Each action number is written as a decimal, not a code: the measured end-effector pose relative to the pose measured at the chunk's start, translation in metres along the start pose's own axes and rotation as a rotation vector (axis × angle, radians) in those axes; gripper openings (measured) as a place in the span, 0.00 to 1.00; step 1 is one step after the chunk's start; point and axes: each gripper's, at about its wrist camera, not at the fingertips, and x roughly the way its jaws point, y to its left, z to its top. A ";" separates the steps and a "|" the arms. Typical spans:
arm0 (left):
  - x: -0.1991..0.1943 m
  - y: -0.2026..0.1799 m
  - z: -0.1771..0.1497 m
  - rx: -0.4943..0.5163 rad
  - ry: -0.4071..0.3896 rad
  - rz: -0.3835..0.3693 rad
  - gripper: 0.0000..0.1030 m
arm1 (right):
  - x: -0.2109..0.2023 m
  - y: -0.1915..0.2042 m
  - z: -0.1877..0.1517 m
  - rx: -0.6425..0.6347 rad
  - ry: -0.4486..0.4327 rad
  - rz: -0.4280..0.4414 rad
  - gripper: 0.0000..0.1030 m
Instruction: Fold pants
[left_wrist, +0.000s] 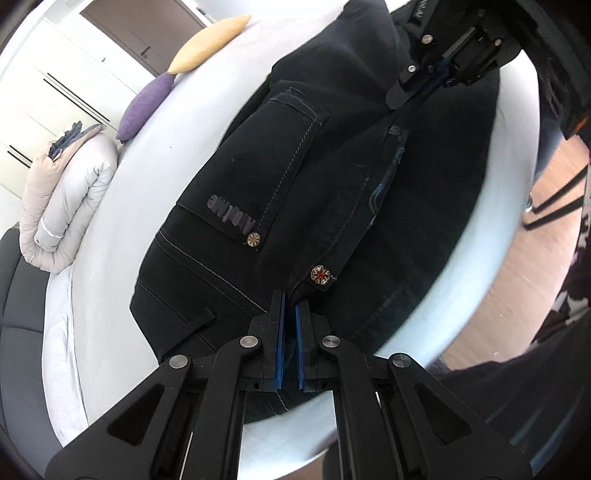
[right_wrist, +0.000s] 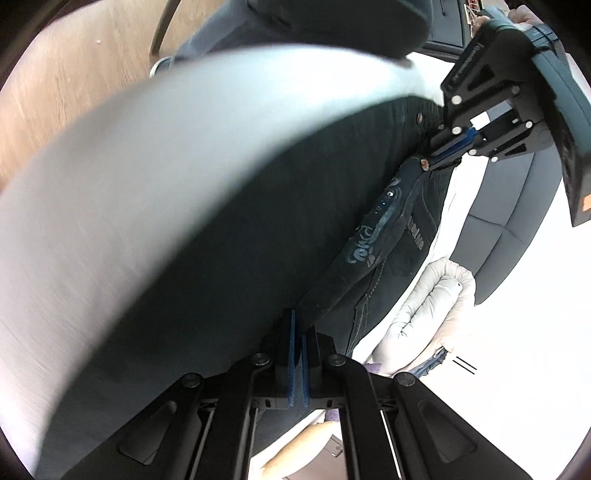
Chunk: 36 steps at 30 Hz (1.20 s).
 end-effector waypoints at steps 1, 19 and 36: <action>0.000 -0.002 -0.002 0.000 0.000 -0.001 0.04 | 0.000 0.000 -0.005 -0.001 0.001 0.001 0.03; 0.004 0.020 -0.026 0.033 0.003 -0.026 0.04 | -0.023 -0.032 0.046 0.074 0.015 0.046 0.03; -0.053 0.051 -0.022 -0.332 -0.037 0.001 0.22 | -0.025 -0.024 0.072 0.375 0.112 0.021 0.07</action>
